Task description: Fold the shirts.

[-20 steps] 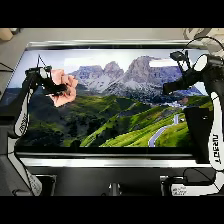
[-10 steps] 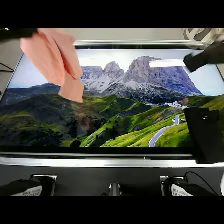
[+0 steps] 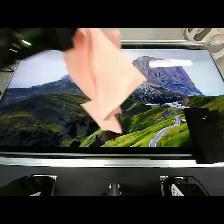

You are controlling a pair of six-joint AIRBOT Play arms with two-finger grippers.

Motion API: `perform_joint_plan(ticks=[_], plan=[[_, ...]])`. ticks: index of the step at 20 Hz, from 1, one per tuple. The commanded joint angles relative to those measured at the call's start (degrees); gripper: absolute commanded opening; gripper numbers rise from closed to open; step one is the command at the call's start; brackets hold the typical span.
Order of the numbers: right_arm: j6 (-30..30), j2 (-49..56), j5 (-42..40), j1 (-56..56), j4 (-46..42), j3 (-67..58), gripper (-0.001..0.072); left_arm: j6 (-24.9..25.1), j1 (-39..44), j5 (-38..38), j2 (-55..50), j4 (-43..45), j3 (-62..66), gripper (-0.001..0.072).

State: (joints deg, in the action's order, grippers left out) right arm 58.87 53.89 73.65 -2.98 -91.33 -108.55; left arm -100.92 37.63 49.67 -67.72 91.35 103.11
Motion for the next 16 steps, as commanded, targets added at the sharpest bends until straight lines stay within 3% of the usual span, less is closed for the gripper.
perform_joint_plan(ticks=[1, 4, 7, 10, 11, 13, 14, 16], plan=[[0.0, 1.0, 10.9, 0.0, -1.9, -0.1, 0.0677, -0.3, 2.8, 1.3, -4.0, 1.6, -8.1, 0.0028], [0.0, 7.1, 18.6, 0.0, -1.2, 1.0, 0.0675, -0.2, 2.9, 1.4, -8.8, -7.7, -17.3, 0.0029], [-0.2, 13.8, 19.4, 0.0, 0.9, 4.9, 0.0675, -0.1, 3.6, 1.3, -15.8, -18.6, -24.0, 0.0028], [-0.8, 20.6, 18.5, 0.0, 4.0, 8.3, 0.0675, 3.5, 4.9, 1.2, -22.9, -28.0, -23.9, 0.0029], [-1.5, 22.8, 18.4, 0.0, 5.9, 8.8, 0.0675, 5.2, 4.9, 1.6, -24.1, -30.1, -23.0, 0.008], [-1.8, 26.6, 17.8, 0.0, 10.0, 8.8, 0.0675, 7.0, 2.7, 5.2, -24.0, -29.2, -19.5, 0.0565], [-2.1, 28.0, 17.6, 0.0, 11.5, 8.8, 0.0675, 7.1, 0.6, 8.9, -23.4, -26.5, -16.9, 0.0632], [-3.2, 30.8, 18.1, 0.0, 14.1, 8.8, 0.0675, 7.1, -4.8, 18.5, -21.4, -17.4, -12.0, 0.063]])
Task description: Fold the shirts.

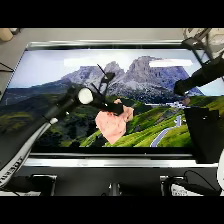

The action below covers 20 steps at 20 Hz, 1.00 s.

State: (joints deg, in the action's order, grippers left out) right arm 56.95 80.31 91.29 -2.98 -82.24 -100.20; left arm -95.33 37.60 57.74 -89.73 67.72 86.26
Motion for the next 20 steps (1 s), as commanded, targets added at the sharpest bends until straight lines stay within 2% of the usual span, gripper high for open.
perform_joint_plan(ticks=[1, 3, 6, 7, 10, 12, 16, 17, 19, 20], plan=[[-1.4, 5.6, 0.6, 0.0, 6.3, 0.5, 0.0675, 1.9, -7.8, 14.7, 2.1, 10.9, 6.1, 0.0628], [-1.4, 7.6, 0.5, 0.0, 10.5, 0.9, 0.0675, 2.8, -13.3, 19.8, 5.2, 14.8, 4.7, 0.0611], [-3.5, 8.8, -1.1, 0.0, 17.5, 4.8, 0.0675, 2.8, -18.3, 21.2, 7.3, 9.8, -5.0, 0.0612], [-4.1, 8.8, -2.1, 0.0, 18.6, 6.8, 0.0675, 2.8, -18.5, 19.2, 7.2, 7.2, -9.1, 0.0612], [-5.1, 8.8, -4.4, 0.0, 21.6, 12.7, 0.0676, 2.8, -17.7, 6.9, 6.2, -3.9, -20.9, 0.0611], [-5.9, 8.8, -4.9, 0.0, 23.4, 15.9, 0.0676, 2.8, -16.7, 0.9, 4.0, -10.0, -24.2, 0.0611], [-7.3, 8.8, -5.7, 0.0, 27.8, 21.0, 0.0685, 2.8, -13.3, -4.1, -1.1, -12.5, -24.4, 0.0608], [-7.4, 8.8, -6.3, 0.0, 28.2, 21.9, 0.0692, 2.8, -12.8, -5.0, -1.7, -12.5, -24.4, 0.0577], [-7.4, 8.8, -8.2, 0.0, 28.3, 23.8, 0.0699, 2.8, -12.6, -6.9, -1.8, -12.5, -24.3, 0.0332], [-7.6, 8.8, -9.1, 0.0, 29.3, 24.8, 0.0699, 2.9, -12.8, -7.3, -1.8, -12.5, -24.0, 0.0122]])
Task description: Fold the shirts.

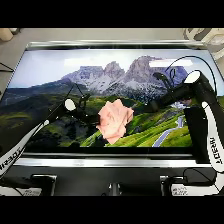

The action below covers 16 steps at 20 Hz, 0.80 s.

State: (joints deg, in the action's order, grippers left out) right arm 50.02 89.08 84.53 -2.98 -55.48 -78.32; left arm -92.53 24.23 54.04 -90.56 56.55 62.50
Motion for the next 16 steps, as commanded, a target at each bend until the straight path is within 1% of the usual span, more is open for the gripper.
perform_joint_plan(ticks=[1, 3, 6, 8, 9, 10, 11, 12, 13, 14, 16], plan=[[-1.0, 0.0, -3.2, 0.0, 4.5, 4.1, 0.0699, 0.3, 0.5, -3.9, -0.9, -1.3, 0.0, 0.0029], [-1.9, 0.3, -5.5, 0.0, 9.6, 6.6, 0.0699, 0.7, 0.5, -4.5, -0.6, -1.0, 0.4, 0.0029], [-2.2, 2.6, -7.7, 0.4, 14.7, 7.7, 0.0698, 0.7, 0.5, -4.6, 0.2, -1.0, 0.3, 0.0028], [-2.3, 4.4, -8.9, 2.5, 15.2, 7.7, 0.0693, 0.7, 0.5, -4.6, 0.6, -1.0, 0.4, 0.0028], [-2.4, 5.4, -9.5, 4.2, 15.1, 7.7, 0.0671, 0.7, 0.5, -4.6, 0.8, -1.0, 0.4, 0.0029], [-2.5, 6.2, -10.4, 5.9, 14.6, 7.7, 0.0608, 0.7, 0.5, -4.6, 0.9, -1.0, 0.3, 0.0029], [-2.7, 6.7, -12.0, 7.2, 13.7, 7.7, 0.0464, 0.7, 0.5, -4.6, 1.1, -1.0, 0.4, 0.0029], [-2.7, 6.9, -14.2, 8.0, 12.8, 7.7, 0.0308, 0.7, 0.5, -4.6, 1.3, -1.0, 0.4, 0.0029], [-2.7, 6.8, -15.7, 8.2, 12.7, 7.6, 0.0072, 0.9, 0.5, -4.6, 1.7, -1.0, 0.4, 0.0028], [-2.7, 6.4, -16.2, 7.9, 12.9, 7.3, 0.002, 1.2, 0.4, -4.7, 2.4, 0.0, 0.6, 0.0028], [-3.6, 4.0, -15.0, 7.0, 12.5, 4.4, 0.0018, 1.1, 0.4, -4.3, 5.6, 4.7, 3.0, 0.0027]])
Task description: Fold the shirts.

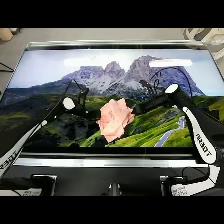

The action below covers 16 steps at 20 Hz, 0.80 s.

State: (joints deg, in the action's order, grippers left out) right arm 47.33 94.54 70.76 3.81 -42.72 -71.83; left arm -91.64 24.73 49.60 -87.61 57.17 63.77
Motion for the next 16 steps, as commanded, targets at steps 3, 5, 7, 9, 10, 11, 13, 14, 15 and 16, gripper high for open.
perform_joint_plan(ticks=[3, 5, 7, 9, 10, 11, 13, 14, 15, 16], plan=[[-4.4, -9.7, 0.7, -1.4, -1.5, -12.5, 0.0018, 0.2, -0.4, 0.1, 11.7, 11.8, 10.7, 0.0027], [-7.1, -17.2, 0.6, -2.1, -2.6, -22.3, 0.0018, 0.2, -0.5, 0.0, 18.6, 15.2, 20.0, 0.0027], [-7.1, -25.2, -2.1, -2.2, -6.5, -31.6, 0.0018, 0.4, -0.4, -0.2, 24.8, 15.5, 30.4, 0.0027], [-6.4, -32.9, -4.9, -2.3, -10.3, -37.4, 0.0018, 0.4, -0.2, -1.2, 30.1, 15.6, 39.1, 0.0027], [-5.7, -36.7, -6.3, -2.3, -12.4, -38.4, 0.0018, 0.4, -0.2, -1.3, 32.2, 15.6, 42.0, 0.0027], [-4.4, -39.8, -6.8, -2.2, -14.2, -38.4, 0.0018, 0.4, -0.2, -1.2, 34.2, 15.5, 43.9, 0.0027], [-0.1, -43.8, -4.5, -2.2, -17.5, -38.4, 0.0019, 0.4, 0.4, -0.5, 37.4, 15.5, 44.3, 0.0027], [2.3, -44.7, -2.3, -2.3, -18.1, -38.4, 0.0019, 0.3, 0.4, 1.2, 38.1, 15.5, 44.3, 0.0027], [3.7, -45.0, 0.1, -2.2, -18.0, -38.4, 0.0019, 0.3, 0.4, 4.0, 38.2, 15.5, 44.3, 0.0027], [5.1, -45.0, 3.1, -2.3, -18.0, -38.4, 0.0019, 0.4, 0.3, 7.4, 37.9, 15.6, 44.3, 0.0027]])
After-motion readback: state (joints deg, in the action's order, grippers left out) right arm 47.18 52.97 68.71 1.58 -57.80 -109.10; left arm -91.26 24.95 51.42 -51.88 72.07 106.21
